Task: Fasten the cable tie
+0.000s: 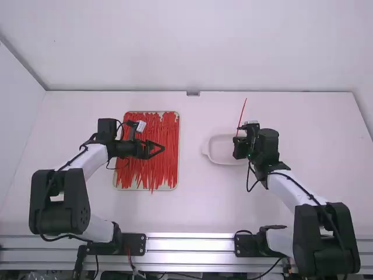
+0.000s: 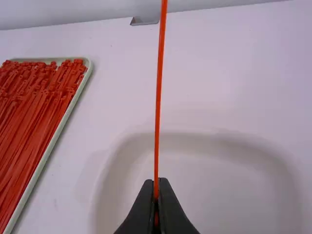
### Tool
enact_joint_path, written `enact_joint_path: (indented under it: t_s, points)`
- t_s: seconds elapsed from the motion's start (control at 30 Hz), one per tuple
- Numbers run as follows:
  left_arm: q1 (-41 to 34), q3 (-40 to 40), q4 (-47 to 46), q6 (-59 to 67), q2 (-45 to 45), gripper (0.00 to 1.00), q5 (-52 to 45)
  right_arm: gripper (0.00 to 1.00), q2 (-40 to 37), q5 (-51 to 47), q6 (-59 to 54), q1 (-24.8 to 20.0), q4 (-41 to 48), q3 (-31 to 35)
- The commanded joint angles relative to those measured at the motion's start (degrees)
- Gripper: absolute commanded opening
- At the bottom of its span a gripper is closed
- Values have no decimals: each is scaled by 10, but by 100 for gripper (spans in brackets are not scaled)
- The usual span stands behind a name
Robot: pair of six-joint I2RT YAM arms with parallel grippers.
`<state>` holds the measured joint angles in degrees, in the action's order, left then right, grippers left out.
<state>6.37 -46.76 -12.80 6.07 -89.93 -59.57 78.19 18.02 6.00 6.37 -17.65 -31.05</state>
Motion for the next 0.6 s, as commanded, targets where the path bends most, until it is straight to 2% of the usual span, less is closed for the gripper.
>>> enact_joint_path:
  t_s: [0.0,0.23,0.37,0.5,0.53,0.57]
  points:
    - [-4,4,-2,9,-3,99,-14,0,-6,-1,2,1,-1,3]
    - [-4,4,-3,10,-3,99,-15,2,-6,-1,2,1,0,3]
    - [-4,4,-4,10,-3,99,-15,11,-6,-1,2,0,0,3]
    - [-3,4,-4,10,-3,99,-15,30,-6,-1,2,1,0,3]
    - [-4,4,-4,11,-3,99,-15,31,-6,-1,2,1,0,3]
    - [-3,4,-4,10,-3,99,-15,41,-6,-1,2,1,0,3]
